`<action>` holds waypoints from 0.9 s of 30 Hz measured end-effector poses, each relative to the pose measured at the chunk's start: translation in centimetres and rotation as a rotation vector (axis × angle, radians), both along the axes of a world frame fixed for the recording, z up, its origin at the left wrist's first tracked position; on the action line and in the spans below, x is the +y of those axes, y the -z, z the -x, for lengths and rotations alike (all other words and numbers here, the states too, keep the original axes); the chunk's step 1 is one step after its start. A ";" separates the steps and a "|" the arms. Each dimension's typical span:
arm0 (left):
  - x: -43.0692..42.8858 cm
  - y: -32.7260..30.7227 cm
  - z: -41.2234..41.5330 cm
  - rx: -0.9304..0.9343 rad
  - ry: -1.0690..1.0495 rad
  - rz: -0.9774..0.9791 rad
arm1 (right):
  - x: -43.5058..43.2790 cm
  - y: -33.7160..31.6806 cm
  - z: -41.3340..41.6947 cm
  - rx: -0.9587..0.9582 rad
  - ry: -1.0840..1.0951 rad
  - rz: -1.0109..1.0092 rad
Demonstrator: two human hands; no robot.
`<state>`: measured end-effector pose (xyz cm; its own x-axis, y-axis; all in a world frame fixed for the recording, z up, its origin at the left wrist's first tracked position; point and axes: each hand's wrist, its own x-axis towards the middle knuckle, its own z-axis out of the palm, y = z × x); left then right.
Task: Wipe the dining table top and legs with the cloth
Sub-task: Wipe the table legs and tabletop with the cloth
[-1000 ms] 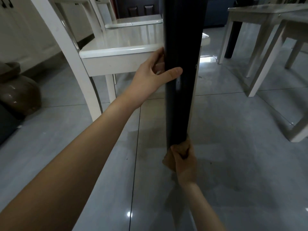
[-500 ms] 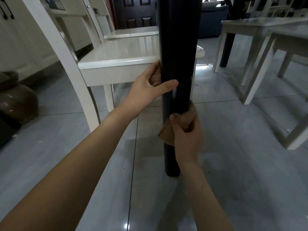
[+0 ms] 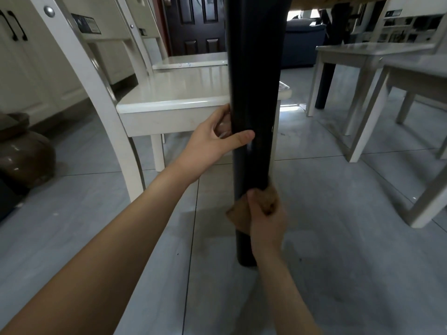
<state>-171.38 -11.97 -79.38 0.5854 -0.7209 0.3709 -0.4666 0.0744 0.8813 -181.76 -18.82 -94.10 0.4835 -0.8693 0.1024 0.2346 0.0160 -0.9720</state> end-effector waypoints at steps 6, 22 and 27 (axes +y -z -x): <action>-0.1 0.0 -0.1 -0.018 -0.019 -0.014 | -0.7 -6.8 -1.0 -0.151 0.041 0.154; 0.1 4.7 2.1 0.073 -0.104 0.181 | 2.4 9.1 3.3 0.136 0.094 -0.183; 4.7 10.7 6.5 0.377 -0.274 -0.078 | 6.4 9.6 9.8 0.248 -0.074 -0.568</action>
